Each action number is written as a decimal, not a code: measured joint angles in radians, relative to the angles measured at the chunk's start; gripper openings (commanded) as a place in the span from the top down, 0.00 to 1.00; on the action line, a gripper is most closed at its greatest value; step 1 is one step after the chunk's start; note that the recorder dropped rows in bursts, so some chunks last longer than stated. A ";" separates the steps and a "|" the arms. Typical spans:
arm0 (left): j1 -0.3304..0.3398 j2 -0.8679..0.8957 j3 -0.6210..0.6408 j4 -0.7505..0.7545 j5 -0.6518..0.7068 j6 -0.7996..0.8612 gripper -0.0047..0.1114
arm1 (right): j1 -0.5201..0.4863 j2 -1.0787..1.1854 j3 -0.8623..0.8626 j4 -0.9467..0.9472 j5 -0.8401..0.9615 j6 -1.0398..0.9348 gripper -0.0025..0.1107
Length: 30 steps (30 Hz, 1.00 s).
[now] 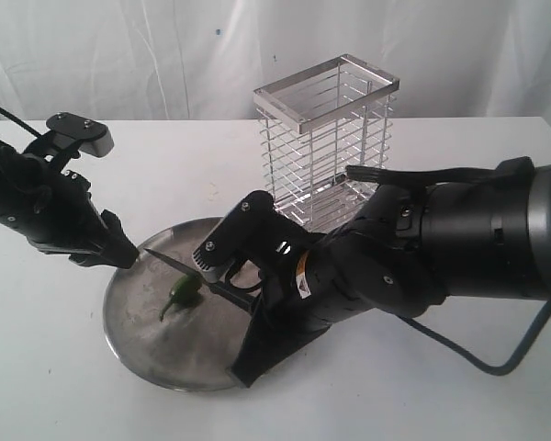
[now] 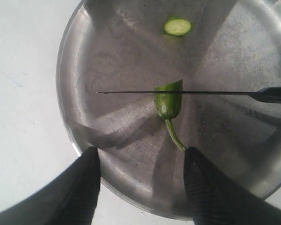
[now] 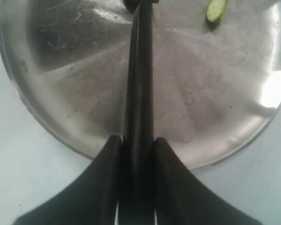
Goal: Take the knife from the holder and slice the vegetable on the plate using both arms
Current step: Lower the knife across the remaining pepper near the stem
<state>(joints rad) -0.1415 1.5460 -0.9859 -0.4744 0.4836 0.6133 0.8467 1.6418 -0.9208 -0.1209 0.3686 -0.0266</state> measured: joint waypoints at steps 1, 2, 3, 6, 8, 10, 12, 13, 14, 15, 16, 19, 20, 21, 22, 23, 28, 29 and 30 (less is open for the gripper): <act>0.000 0.000 0.000 0.000 0.000 0.000 0.47 | 0.000 0.000 0.000 0.000 0.000 0.000 0.98; 0.000 0.000 0.000 0.000 0.000 0.000 0.47 | 0.000 0.000 0.000 0.000 0.000 0.000 0.98; 0.000 0.000 0.000 0.000 0.000 0.000 0.47 | 0.000 0.000 0.000 0.000 0.000 0.000 0.98; 0.000 0.000 0.000 0.000 0.000 0.000 0.47 | 0.000 0.008 0.000 0.000 0.002 0.000 0.98; 0.000 0.000 0.000 0.000 0.000 0.000 0.47 | 0.000 0.014 0.000 0.000 0.002 0.000 0.98; 0.000 0.000 0.000 0.000 0.000 0.000 0.47 | 0.000 0.019 0.000 -0.003 0.002 0.000 0.98; 0.000 0.000 0.000 0.000 0.000 0.000 0.49 | 0.000 0.021 0.000 -0.008 0.002 0.000 0.98; 0.000 0.000 0.000 0.000 0.000 0.000 0.49 | 0.000 0.031 0.000 -0.010 0.002 0.000 0.98; 0.000 0.000 0.000 0.000 0.000 0.000 0.49 | 0.000 0.034 0.000 -0.010 0.002 0.000 0.98; 0.000 0.000 0.000 0.000 0.000 0.000 0.49 | 0.000 0.046 0.000 -0.012 0.000 0.000 0.98; 0.000 0.000 0.000 0.000 0.000 0.000 0.49 | 0.000 0.055 0.000 -0.015 -0.007 0.000 0.98; 0.000 0.000 0.000 -0.007 0.000 0.000 0.49 | 0.000 0.063 0.000 -0.015 -0.019 0.000 0.98; 0.000 0.000 0.000 -0.015 0.005 0.000 0.49 | 0.000 0.066 0.000 -0.015 -0.026 0.000 0.98; 0.000 0.000 0.000 -0.021 0.007 0.000 0.49 | 0.000 0.065 0.000 -0.015 -0.028 0.000 0.98; 0.000 0.000 0.000 -0.031 0.010 -0.001 0.49 | 0.000 0.067 0.000 -0.015 -0.030 0.000 0.98; 0.000 0.000 0.000 -0.035 0.010 -0.002 0.49 | 0.000 0.067 0.000 -0.015 -0.030 0.002 0.98; 0.000 -0.002 0.000 -0.055 0.013 -0.002 0.49 | -0.011 0.067 0.000 -0.015 -0.045 0.006 0.98; 0.000 -0.002 0.000 -0.055 0.013 -0.002 0.49 | -0.011 0.067 0.000 -0.015 -0.054 0.006 0.98; 0.000 -0.002 0.000 -0.055 0.013 -0.002 0.49 | -0.011 0.067 0.000 -0.015 -0.060 0.008 0.98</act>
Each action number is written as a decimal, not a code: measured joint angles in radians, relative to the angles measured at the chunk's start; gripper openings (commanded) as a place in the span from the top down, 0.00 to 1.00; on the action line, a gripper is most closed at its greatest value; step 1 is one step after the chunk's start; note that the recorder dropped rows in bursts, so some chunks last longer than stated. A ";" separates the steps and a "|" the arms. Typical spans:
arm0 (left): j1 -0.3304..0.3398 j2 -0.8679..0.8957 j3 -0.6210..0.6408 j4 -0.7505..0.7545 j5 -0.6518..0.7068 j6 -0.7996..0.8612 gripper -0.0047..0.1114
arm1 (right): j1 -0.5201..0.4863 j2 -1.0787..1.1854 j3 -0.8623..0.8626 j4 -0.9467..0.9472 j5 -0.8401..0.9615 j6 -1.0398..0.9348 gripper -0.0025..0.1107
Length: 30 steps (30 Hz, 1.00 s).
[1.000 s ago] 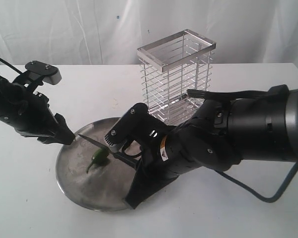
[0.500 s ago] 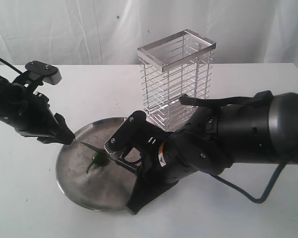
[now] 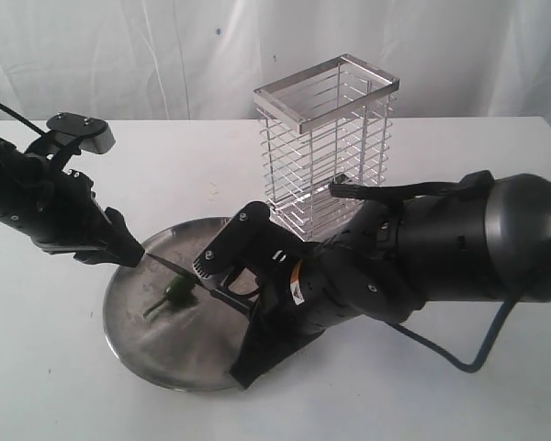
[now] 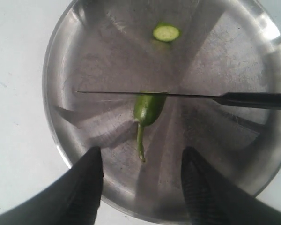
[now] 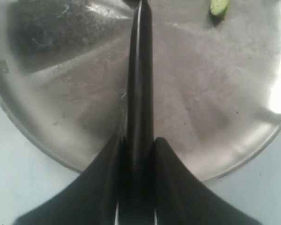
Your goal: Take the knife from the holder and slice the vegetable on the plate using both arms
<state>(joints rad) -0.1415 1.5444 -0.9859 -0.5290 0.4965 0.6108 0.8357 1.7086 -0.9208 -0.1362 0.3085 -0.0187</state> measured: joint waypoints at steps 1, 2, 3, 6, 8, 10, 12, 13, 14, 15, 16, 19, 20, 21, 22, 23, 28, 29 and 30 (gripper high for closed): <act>0.000 0.000 0.000 0.000 0.000 0.000 0.49 | 0.000 -0.004 0.000 0.000 -0.004 0.000 0.98; 0.000 0.000 0.000 0.000 0.000 0.000 0.49 | 0.000 -0.009 0.000 0.000 -0.006 0.000 0.98; 0.000 0.000 0.000 0.000 0.001 0.000 0.49 | 0.000 -0.015 0.000 0.000 -0.008 0.000 0.98; 0.000 0.000 0.000 0.000 0.002 0.000 0.49 | 0.000 -0.040 0.000 -0.002 -0.008 0.000 0.98; 0.000 0.000 0.000 0.000 0.002 0.000 0.49 | 0.000 -0.049 0.000 -0.002 -0.008 0.000 0.98; 0.000 0.000 0.000 0.000 0.002 0.000 0.49 | 0.000 -0.051 0.000 -0.002 -0.006 0.009 0.98; 0.000 0.000 0.000 -0.001 0.002 0.000 0.49 | 0.000 -0.051 0.000 0.002 0.009 0.019 0.98; 0.000 0.000 0.000 -0.001 0.002 0.000 0.49 | 0.000 -0.051 0.000 0.005 0.014 0.019 0.98; 0.000 0.000 0.000 -0.001 0.002 0.000 0.49 | 0.000 -0.051 0.000 0.005 0.019 0.019 0.98; 0.000 0.000 0.000 -0.001 0.002 0.000 0.49 | 0.000 -0.051 0.000 0.011 0.023 0.019 0.98; 0.000 0.000 0.000 -0.001 0.002 0.000 0.49 | 0.000 -0.051 0.000 0.024 0.025 0.019 0.98; 0.000 0.000 0.000 -0.003 0.002 0.000 0.49 | 0.000 -0.051 0.000 0.059 0.030 0.019 0.98; 0.000 0.000 0.000 -0.003 0.002 0.000 0.49 | 0.002 -0.051 0.000 0.069 0.032 0.019 0.98; 0.000 0.000 0.000 -0.003 0.002 0.000 0.49 | 0.004 -0.051 0.000 0.076 0.032 0.019 0.98; 0.000 0.000 0.000 -0.003 0.002 0.000 0.49 | 0.006 -0.051 0.000 0.081 0.032 0.019 0.98; 0.000 0.000 0.000 -0.003 0.002 0.000 0.49 | 0.012 -0.051 0.000 0.083 0.032 0.019 0.98; 0.000 0.000 0.000 -0.003 0.002 0.000 0.49 | 0.029 -0.051 0.002 0.095 0.029 0.061 0.98; 0.000 0.000 0.000 -0.003 0.002 0.000 0.49 | 0.029 -0.051 0.011 0.095 0.020 0.080 0.98; 0.000 0.000 0.000 -0.003 0.002 0.000 0.49 | 0.029 -0.053 0.023 0.097 0.009 0.099 0.98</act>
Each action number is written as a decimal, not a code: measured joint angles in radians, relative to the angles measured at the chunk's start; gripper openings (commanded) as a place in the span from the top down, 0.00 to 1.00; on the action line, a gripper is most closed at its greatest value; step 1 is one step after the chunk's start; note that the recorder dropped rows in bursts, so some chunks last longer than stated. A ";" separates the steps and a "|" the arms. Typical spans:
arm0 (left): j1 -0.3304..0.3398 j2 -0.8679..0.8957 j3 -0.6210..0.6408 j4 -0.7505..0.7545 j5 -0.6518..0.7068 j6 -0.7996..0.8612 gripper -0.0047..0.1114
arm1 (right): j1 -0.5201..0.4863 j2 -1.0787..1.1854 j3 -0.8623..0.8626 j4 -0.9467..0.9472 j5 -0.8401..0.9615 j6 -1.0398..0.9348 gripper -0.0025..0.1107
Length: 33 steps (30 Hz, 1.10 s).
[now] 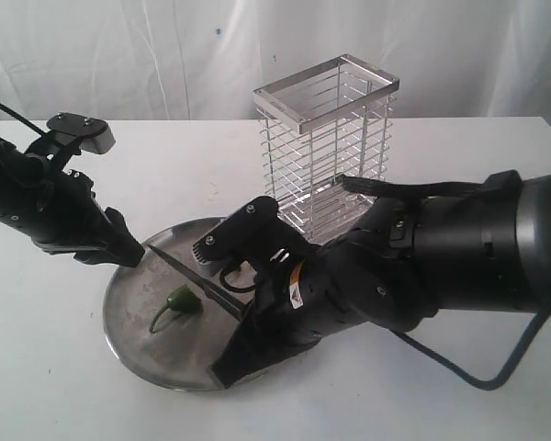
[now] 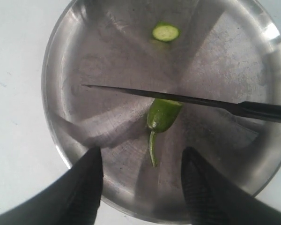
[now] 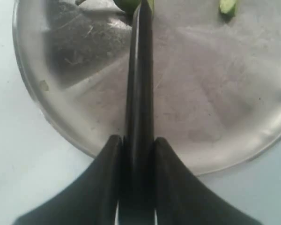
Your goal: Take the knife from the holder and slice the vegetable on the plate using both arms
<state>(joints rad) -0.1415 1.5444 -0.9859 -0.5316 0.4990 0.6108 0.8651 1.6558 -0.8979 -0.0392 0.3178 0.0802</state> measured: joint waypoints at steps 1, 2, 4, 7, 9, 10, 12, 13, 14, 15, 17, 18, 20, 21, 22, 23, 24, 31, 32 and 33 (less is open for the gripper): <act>0.000 0.000 0.000 0.000 0.000 0.000 0.49 | 0.000 0.000 0.015 0.000 -0.012 0.020 0.98; 0.000 0.000 0.000 0.000 0.000 0.000 0.49 | 0.000 -0.001 0.033 0.000 -0.029 0.041 0.98; 0.000 0.000 0.000 0.000 0.000 0.000 0.49 | 0.000 -0.007 0.070 0.000 -0.066 0.078 0.98; 0.000 0.000 0.000 0.000 0.000 0.000 0.49 | 0.000 -0.027 0.126 0.000 -0.136 0.128 0.98; 0.000 0.000 0.000 0.000 -0.002 0.000 0.49 | 0.000 -0.048 0.153 0.000 -0.171 0.154 0.98; 0.000 0.000 0.000 0.000 -0.002 0.000 0.49 | 0.000 -0.057 0.162 0.000 -0.178 0.164 0.98; 0.000 0.000 0.000 0.000 -0.004 0.000 0.49 | 0.002 -0.080 0.173 0.000 -0.191 0.178 0.98; 0.000 0.003 0.000 0.000 -0.007 0.000 0.49 | 0.004 -0.088 0.176 0.000 -0.194 0.185 0.98; 0.000 0.007 0.000 0.000 -0.007 0.000 0.49 | 0.012 -0.096 0.179 0.000 -0.202 0.192 0.98; 0.000 0.011 0.000 -0.001 -0.008 0.000 0.49 | 0.021 -0.104 0.183 0.000 -0.207 0.197 0.98; 0.000 0.023 0.000 -0.003 -0.010 0.000 0.49 | 0.043 -0.108 0.184 0.000 -0.209 0.207 0.98; 0.000 0.028 0.000 -0.007 -0.012 0.000 0.49 | 0.052 -0.108 0.186 0.000 -0.210 0.208 0.98; 0.000 0.037 0.000 -0.015 -0.011 0.000 0.49 | 0.063 -0.103 0.186 0.000 -0.212 0.219 0.98; 0.000 0.041 0.000 -0.020 -0.013 0.000 0.49 | 0.065 -0.099 0.186 0.000 -0.212 0.227 0.98; 0.000 0.043 0.000 -0.022 -0.013 0.000 0.49 | 0.065 -0.094 0.186 0.000 -0.214 0.231 0.98; 0.000 0.044 0.000 -0.022 -0.013 0.000 0.49 | 0.065 -0.090 0.186 0.000 -0.214 0.234 0.98; 0.000 0.045 0.000 -0.024 -0.013 0.000 0.49 | 0.065 -0.084 0.186 0.000 -0.214 0.234 0.98; 0.000 0.045 0.000 -0.024 -0.013 0.000 0.49 | 0.065 -0.059 0.186 0.000 -0.214 0.236 0.98; 0.000 0.045 0.000 -0.024 -0.013 0.000 0.49 | 0.065 -0.057 0.186 0.000 -0.214 0.238 0.98; 0.000 0.045 0.000 -0.024 -0.013 0.000 0.49 | 0.065 -0.057 0.186 0.000 -0.212 0.238 0.98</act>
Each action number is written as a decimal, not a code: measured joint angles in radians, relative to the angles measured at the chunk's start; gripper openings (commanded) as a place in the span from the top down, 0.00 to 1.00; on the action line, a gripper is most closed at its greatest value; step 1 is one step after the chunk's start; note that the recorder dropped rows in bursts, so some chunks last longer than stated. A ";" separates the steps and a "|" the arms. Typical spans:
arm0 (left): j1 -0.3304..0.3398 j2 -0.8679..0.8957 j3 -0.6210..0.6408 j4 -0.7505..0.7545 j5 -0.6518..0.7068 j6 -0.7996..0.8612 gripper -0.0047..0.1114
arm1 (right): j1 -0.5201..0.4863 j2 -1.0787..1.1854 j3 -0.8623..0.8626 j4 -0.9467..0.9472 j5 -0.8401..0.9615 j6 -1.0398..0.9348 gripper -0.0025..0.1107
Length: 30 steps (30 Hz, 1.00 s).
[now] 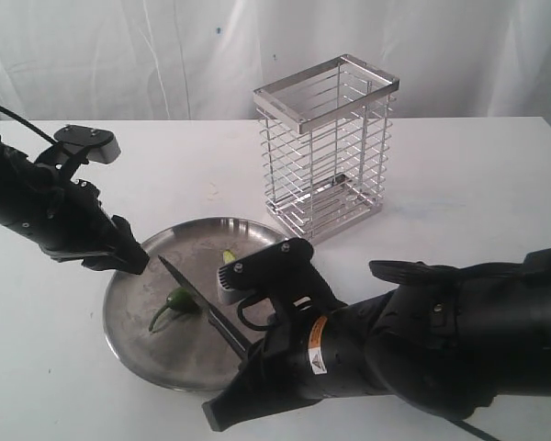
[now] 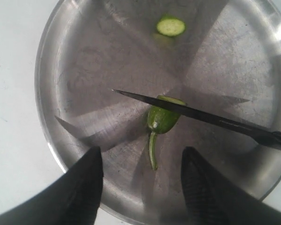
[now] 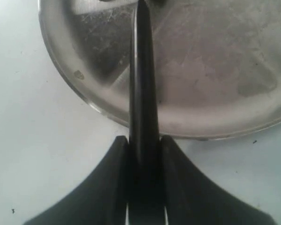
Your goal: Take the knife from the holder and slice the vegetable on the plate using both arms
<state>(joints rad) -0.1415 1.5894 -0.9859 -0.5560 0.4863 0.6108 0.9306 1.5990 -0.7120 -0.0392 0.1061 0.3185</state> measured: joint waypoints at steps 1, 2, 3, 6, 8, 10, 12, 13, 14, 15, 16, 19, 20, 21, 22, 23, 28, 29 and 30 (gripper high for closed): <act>0.000 0.000 0.000 0.000 0.000 0.000 0.49 | 0.000 0.000 0.000 0.000 0.002 0.002 0.98; 0.000 0.000 0.000 0.000 0.000 0.000 0.49 | 0.000 0.000 0.000 0.000 0.004 0.002 0.98; 0.000 0.000 0.000 0.000 0.000 0.000 0.49 | 0.000 0.000 0.000 0.000 0.004 0.004 0.98; 0.000 0.000 0.000 0.000 0.000 0.000 0.49 | 0.000 0.000 0.000 0.000 0.012 0.004 0.98; 0.000 0.000 0.000 0.000 -0.001 0.000 0.49 | 0.000 0.000 0.000 0.000 0.016 0.004 0.98; 0.000 0.000 0.000 0.000 -0.001 0.000 0.49 | 0.000 0.000 0.000 0.000 0.018 0.004 0.98; 0.000 0.000 0.000 0.000 -0.001 0.000 0.49 | 0.000 0.000 0.000 0.000 0.022 0.004 0.98; 0.000 0.000 0.000 0.000 -0.001 0.000 0.49 | 0.000 0.000 0.000 0.000 0.023 0.004 0.98; 0.000 0.000 0.000 0.000 -0.001 0.000 0.49 | 0.000 0.000 0.000 0.000 0.024 0.004 0.98; 0.000 0.000 0.000 0.000 -0.001 0.000 0.49 | 0.000 0.000 0.000 0.000 0.027 0.004 0.98; 0.000 0.000 0.000 0.000 -0.001 0.000 0.49 | 0.000 0.000 0.000 0.000 0.029 0.004 0.98; 0.000 0.000 0.000 0.000 -0.001 0.000 0.49 | 0.000 0.018 0.000 0.000 0.029 0.004 0.98; 0.000 0.000 0.000 0.000 -0.001 0.000 0.49 | 0.000 0.029 0.000 0.000 0.030 0.004 0.98; 0.000 0.000 0.000 0.000 -0.001 0.000 0.49 | 0.000 0.039 0.000 0.000 0.028 0.004 0.98; 0.000 0.000 0.000 0.000 -0.001 0.000 0.49 | 0.000 0.047 0.000 0.000 0.026 0.004 0.98; 0.000 0.000 0.000 0.000 -0.001 0.000 0.49 | 0.000 0.052 0.000 0.000 0.024 0.004 0.98; 0.000 0.000 0.000 0.000 -0.001 0.000 0.49 | 0.000 0.059 0.000 0.000 -0.010 0.004 0.98; 0.000 0.000 0.000 -0.003 -0.001 0.000 0.49 | 0.000 0.059 0.000 0.000 -0.012 0.004 0.98; 0.000 0.000 0.000 -0.011 -0.001 -0.001 0.49 | 0.000 0.061 0.000 0.000 -0.012 0.004 0.98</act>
<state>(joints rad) -0.1415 1.5894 -0.9859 -0.5671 0.4856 0.6103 0.9306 1.6599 -0.7120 -0.0392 0.0941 0.3223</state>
